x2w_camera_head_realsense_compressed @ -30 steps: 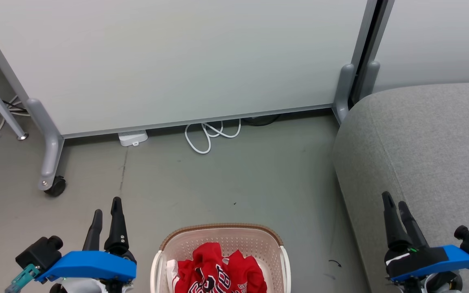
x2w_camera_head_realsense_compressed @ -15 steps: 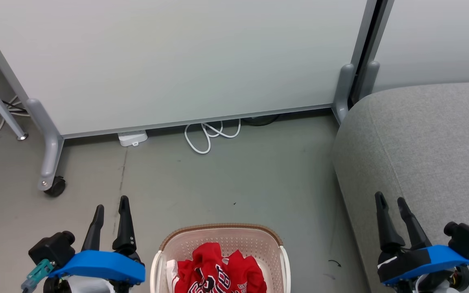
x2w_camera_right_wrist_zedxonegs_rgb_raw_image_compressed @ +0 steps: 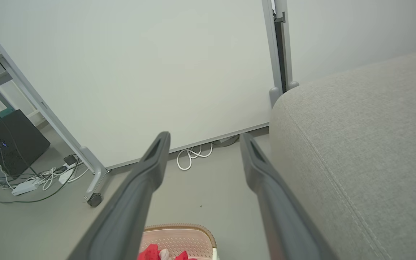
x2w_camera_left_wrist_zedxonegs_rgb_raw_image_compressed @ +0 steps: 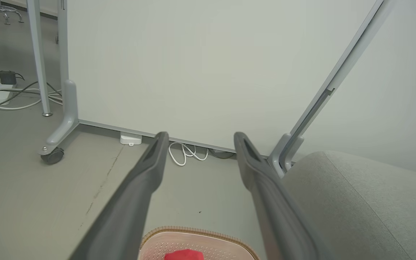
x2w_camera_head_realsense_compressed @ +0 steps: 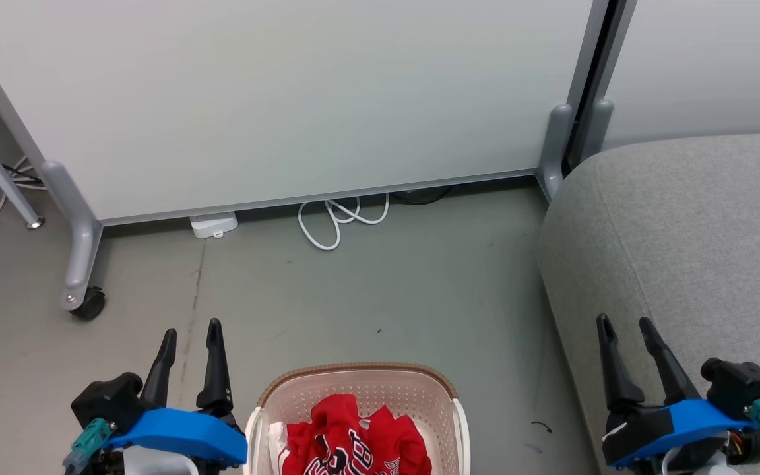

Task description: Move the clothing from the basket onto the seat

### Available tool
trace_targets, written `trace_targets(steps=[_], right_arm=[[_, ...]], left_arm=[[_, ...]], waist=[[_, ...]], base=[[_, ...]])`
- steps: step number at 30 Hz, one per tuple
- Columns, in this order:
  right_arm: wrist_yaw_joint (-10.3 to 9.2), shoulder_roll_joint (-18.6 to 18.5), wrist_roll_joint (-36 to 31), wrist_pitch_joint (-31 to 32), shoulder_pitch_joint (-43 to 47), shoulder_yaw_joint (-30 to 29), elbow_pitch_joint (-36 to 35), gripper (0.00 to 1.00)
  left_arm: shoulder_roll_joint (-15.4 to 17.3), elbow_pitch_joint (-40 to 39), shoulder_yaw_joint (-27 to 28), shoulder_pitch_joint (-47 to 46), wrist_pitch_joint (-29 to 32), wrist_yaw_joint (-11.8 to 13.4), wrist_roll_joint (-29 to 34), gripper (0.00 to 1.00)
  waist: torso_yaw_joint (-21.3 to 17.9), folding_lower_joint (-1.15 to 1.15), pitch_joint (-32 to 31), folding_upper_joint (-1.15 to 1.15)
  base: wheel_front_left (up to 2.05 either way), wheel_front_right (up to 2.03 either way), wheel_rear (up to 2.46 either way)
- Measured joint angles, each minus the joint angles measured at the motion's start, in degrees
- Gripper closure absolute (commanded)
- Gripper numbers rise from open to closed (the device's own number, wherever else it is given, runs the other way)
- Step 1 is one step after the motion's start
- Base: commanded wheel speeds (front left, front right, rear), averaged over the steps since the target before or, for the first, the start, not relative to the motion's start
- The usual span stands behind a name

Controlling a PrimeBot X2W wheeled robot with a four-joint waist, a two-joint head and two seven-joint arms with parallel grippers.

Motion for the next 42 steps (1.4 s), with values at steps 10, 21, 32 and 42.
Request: trace_targets(steps=[10,21,32,42], right_arm=[[0.01,0.0,-5.4,-1.1,0.0,0.1,0.0,0.0],[0.02,-0.1,-11.4,-2.5,-0.3,0.3,0.1,0.0],[0.02,-0.2,-16.2,-3.7,-0.5,0.3,0.3,0.0],[0.02,-0.2,-20.7,-5.0,-0.7,0.4,0.6,0.0]], left_arm=[[-0.1,0.9,-0.3,0.0,-1.3,0.0,3.5,0.0],[-0.1,1.2,-0.4,0.0,-2.7,-0.1,8.7,0.0],[-0.6,1.1,0.4,0.0,-4.0,-0.2,12.0,0.0],[-1.0,1.3,0.5,0.0,-5.1,-0.7,15.9,0.0]], waist=[[-0.3,0.0,0.0,0.0],[-0.6,0.0,0.1,0.0],[-0.6,0.0,0.1,0.0],[-0.7,0.0,-0.1,0.0]], base=[[0.0,0.0,0.0],[0.0,0.0,0.0],[0.0,0.0,0.0],[0.0,0.0,0.0]])
